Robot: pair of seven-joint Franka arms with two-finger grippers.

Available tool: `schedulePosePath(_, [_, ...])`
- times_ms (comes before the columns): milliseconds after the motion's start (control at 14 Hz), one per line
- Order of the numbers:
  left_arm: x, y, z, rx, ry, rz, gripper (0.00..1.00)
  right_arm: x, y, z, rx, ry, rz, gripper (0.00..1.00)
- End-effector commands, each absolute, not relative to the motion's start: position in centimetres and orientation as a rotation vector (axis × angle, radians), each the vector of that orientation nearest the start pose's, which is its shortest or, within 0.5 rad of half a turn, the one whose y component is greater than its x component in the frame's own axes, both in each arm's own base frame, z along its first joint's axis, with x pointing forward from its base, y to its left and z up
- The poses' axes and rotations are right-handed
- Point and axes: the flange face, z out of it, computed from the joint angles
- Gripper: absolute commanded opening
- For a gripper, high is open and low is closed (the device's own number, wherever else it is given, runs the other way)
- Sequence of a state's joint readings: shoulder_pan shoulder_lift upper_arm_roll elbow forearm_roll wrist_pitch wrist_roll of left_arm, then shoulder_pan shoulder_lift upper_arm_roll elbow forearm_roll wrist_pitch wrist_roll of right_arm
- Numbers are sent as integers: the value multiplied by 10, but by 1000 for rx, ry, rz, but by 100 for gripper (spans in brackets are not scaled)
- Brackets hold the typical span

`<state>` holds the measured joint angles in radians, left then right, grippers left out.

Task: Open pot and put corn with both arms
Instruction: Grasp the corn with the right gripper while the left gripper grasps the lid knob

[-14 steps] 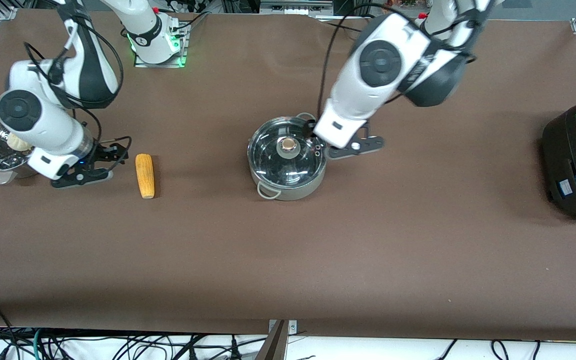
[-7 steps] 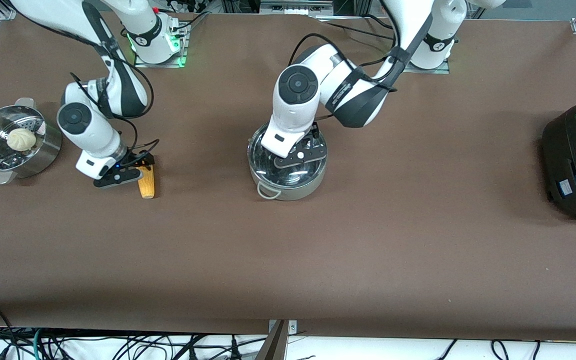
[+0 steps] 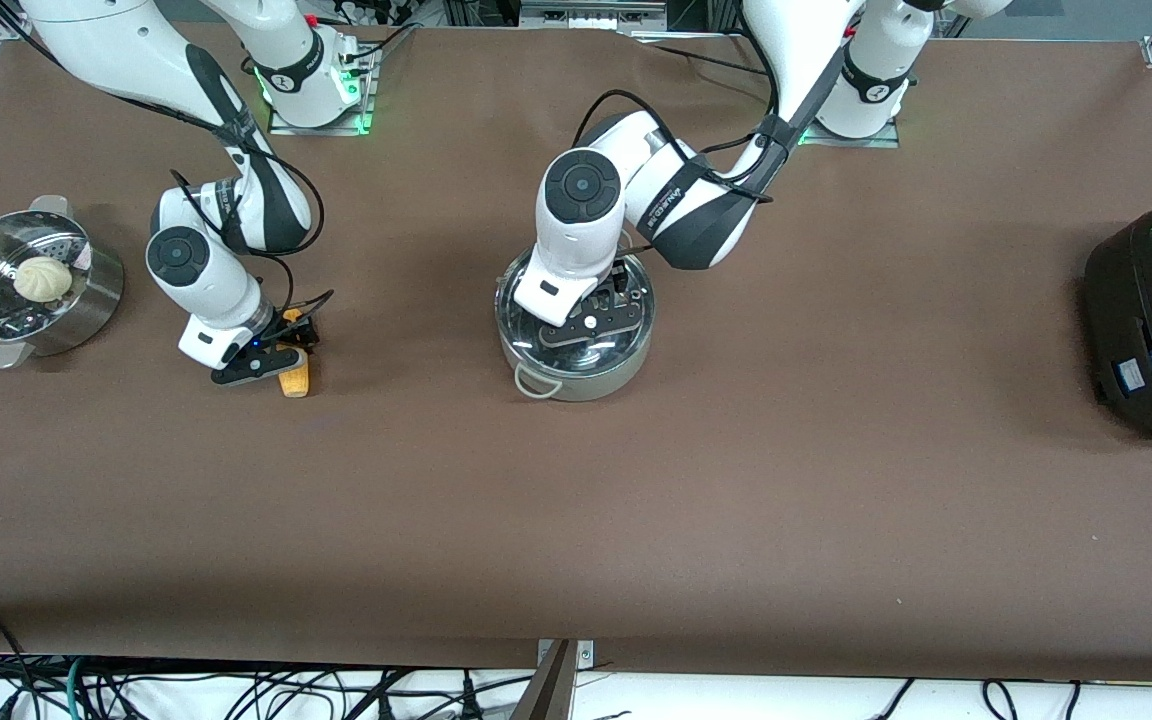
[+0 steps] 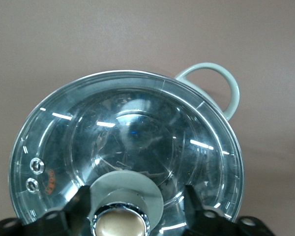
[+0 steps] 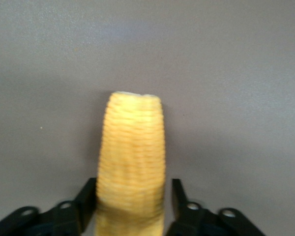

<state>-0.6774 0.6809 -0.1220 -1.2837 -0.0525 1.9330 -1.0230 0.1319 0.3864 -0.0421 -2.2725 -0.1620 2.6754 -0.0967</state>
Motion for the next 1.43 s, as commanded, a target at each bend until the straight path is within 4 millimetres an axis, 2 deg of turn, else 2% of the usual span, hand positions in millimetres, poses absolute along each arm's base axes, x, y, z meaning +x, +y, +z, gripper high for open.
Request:
schedulePosePath(0, [518, -514, 343, -3144, -389, 170, 62, 537, 51, 195, -3186, -565, -56, 8])
schedulePosePath(71, [514, -514, 341, -3139, -375, 177, 66, 537, 51, 198, -3187, -559, -62, 8])
schedulePosePath(143, [514, -513, 344, -3140, -376, 180, 79, 539, 51, 201, -3187, -561, -74, 8])
schedulePosePath(214, [513, -513, 346, -3141, -371, 183, 83, 541, 51, 204, -3187, -563, -84, 8])
schedulePosePath(286, [513, -512, 349, -3143, -374, 180, 92, 541, 51, 206, -3187, -565, -86, 8])
schedulePosePath(357, [512, -511, 347, -3138, -373, 186, 97, 541, 51, 207, -3188, -565, -81, 8])
schedulePosePath(500, [508, -508, 345, -3128, -366, 195, 95, 541, 52, 206, -3188, -567, -76, 8])
schedulePosePath(714, [503, -505, 343, -3131, -282, 212, 58, 541, 52, 206, -3188, -562, -77, 8])
schedulePosePath(929, [497, -504, 345, -3131, -270, 227, 28, 542, 53, 210, -3188, -563, -82, 8])
schedulePosePath(1000, [498, -502, 347, -3133, -276, 228, 12, 544, 53, 213, -3189, -565, -91, 8])
schedulePosePath(1071, [500, -500, 351, -3137, -286, 225, 0, 545, 53, 217, -3190, -566, -84, 8])
schedulePosePath(1214, [499, -498, 360, -3134, -294, 242, 0, 549, 52, 223, -3197, -564, -52, 8])
schedulePosePath(1357, [513, -474, 397, -3144, -358, 230, 0, 563, 54, 244, -3209, -559, -11, 8])
